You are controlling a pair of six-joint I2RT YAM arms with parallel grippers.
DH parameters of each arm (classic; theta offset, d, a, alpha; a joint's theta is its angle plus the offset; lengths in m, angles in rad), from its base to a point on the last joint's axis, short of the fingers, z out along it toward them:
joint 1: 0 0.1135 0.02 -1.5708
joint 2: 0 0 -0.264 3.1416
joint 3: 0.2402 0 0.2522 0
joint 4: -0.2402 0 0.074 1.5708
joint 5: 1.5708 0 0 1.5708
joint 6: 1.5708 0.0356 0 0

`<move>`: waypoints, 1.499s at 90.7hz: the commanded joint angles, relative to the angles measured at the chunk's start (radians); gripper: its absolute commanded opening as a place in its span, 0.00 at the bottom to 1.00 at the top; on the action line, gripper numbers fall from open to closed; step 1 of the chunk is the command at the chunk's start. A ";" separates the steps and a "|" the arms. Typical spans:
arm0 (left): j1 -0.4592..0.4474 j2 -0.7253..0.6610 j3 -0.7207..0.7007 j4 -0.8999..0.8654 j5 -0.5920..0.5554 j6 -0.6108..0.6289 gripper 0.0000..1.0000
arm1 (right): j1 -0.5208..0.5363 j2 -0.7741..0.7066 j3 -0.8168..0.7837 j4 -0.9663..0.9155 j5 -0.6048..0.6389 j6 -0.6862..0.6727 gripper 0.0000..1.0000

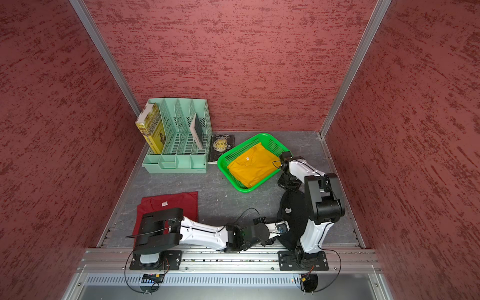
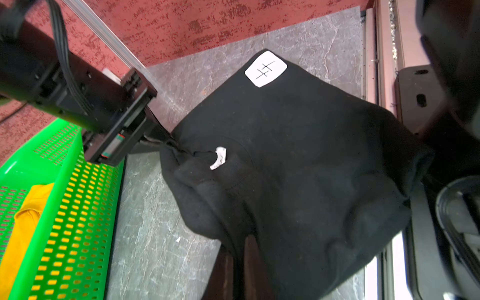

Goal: Put the folded t-shirts into the basket
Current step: Pick up the T-shirt from the center of the board, then place the T-shirt in the bin.

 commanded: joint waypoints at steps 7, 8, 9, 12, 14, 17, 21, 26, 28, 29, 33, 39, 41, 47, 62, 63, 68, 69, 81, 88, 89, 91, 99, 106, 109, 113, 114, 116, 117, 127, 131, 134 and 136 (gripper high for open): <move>0.058 -0.141 0.021 -0.223 0.122 -0.107 0.00 | 0.005 -0.221 -0.020 -0.044 0.056 0.098 0.00; 0.065 -0.152 0.025 -0.245 0.137 -0.121 0.00 | 0.005 -0.237 -0.021 -0.049 0.060 0.105 0.00; 0.074 -0.159 0.029 -0.263 0.157 -0.132 0.00 | 0.006 -0.252 -0.020 -0.055 0.063 0.114 0.00; 0.099 -0.186 0.035 -0.316 0.213 -0.162 0.00 | 0.005 -0.299 -0.021 -0.069 0.075 0.136 0.00; 0.115 -0.206 0.037 -0.341 0.258 -0.179 0.00 | 0.006 -0.343 -0.021 -0.073 0.081 0.152 0.00; 0.141 -0.238 0.039 -0.371 0.312 -0.206 0.00 | 0.007 -0.385 -0.025 -0.071 0.080 0.168 0.00; 0.179 -0.275 0.045 -0.412 0.373 -0.230 0.00 | 0.007 -0.444 -0.028 -0.048 0.061 0.170 0.00; 0.225 -0.308 0.062 -0.455 0.427 -0.257 0.00 | 0.007 -0.491 0.000 -0.037 0.030 0.168 0.00; 0.239 -0.315 0.071 -0.468 0.460 -0.263 0.00 | 0.006 -0.500 0.022 -0.043 0.019 0.168 0.00; 0.252 -0.319 0.076 -0.475 0.472 -0.267 0.00 | 0.007 -0.502 0.032 -0.047 0.017 0.168 0.00; 0.288 -0.331 0.102 -0.502 0.516 -0.273 0.00 | 0.008 -0.500 0.087 -0.071 0.012 0.164 0.00; 0.327 -0.329 0.159 -0.579 0.544 -0.267 0.00 | 0.008 -0.475 0.173 -0.099 0.020 0.161 0.00; 0.335 -0.326 0.183 -0.614 0.544 -0.262 0.00 | 0.008 -0.464 0.195 -0.104 0.020 0.161 0.00; 0.361 -0.319 0.223 -0.666 0.546 -0.248 0.00 | 0.007 -0.428 0.255 -0.117 0.008 0.160 0.00; 0.464 -0.307 0.259 -0.665 0.550 -0.263 0.00 | 0.007 -0.293 0.435 -0.147 -0.003 0.200 0.00; 0.471 -0.303 0.263 -0.669 0.551 -0.266 0.00 | 0.008 -0.278 0.445 -0.147 -0.006 0.202 0.00; 0.516 -0.289 0.298 -0.708 0.582 -0.272 0.00 | 0.010 -0.221 0.512 -0.157 -0.022 0.212 0.00; 0.524 -0.286 0.303 -0.714 0.587 -0.272 0.00 | 0.012 -0.206 0.527 -0.158 -0.026 0.212 0.00; 0.603 -0.266 0.330 -0.740 0.618 -0.254 0.00 | 0.041 -0.052 0.708 -0.207 -0.044 0.225 0.00; 0.663 -0.252 0.331 -0.726 0.631 -0.260 0.00 | 0.075 0.032 0.808 -0.250 -0.013 0.256 0.00; 0.673 -0.248 0.331 -0.724 0.634 -0.261 0.00 | 0.081 0.043 0.821 -0.256 -0.006 0.261 0.00; 0.687 -0.241 0.333 -0.723 0.640 -0.263 0.00 | 0.092 0.063 0.845 -0.263 0.003 0.271 0.00; 0.727 -0.205 0.348 -0.729 0.641 -0.255 0.00 | 0.119 0.143 0.901 -0.262 0.014 0.311 0.00; 0.754 -0.176 0.349 -0.730 0.628 -0.242 0.00 | 0.125 0.220 0.937 -0.261 0.009 0.341 0.00; 0.764 -0.160 0.350 -0.726 0.622 -0.238 0.00 | 0.125 0.253 0.961 -0.265 0.008 0.349 0.00; 0.780 -0.140 0.346 -0.717 0.612 -0.237 0.00 | 0.127 0.302 0.993 -0.270 0.007 0.350 0.00; 0.784 -0.136 0.346 -0.716 0.609 -0.237 0.00 | 0.127 0.315 1.003 -0.271 0.006 0.351 0.00; 0.791 -0.127 0.345 -0.711 0.600 -0.236 0.00 | 0.128 0.335 1.020 -0.276 0.003 0.354 0.00; 0.795 -0.122 0.344 -0.710 0.592 -0.237 0.00 | 0.128 0.348 1.028 -0.280 0.000 0.358 0.00; 0.808 -0.081 0.337 -0.690 0.495 -0.239 0.00 | 0.138 0.434 1.063 -0.266 -0.042 0.398 0.00; 0.811 -0.060 0.335 -0.668 0.452 -0.236 0.00 | 0.140 0.460 1.066 -0.251 -0.049 0.414 0.00; 0.811 -0.043 0.340 -0.654 0.420 -0.239 0.00 | 0.143 0.475 1.071 -0.247 -0.042 0.427 0.00; 0.812 -0.025 0.349 -0.650 0.403 -0.240 0.00 | 0.144 0.484 1.072 -0.245 -0.036 0.435 0.00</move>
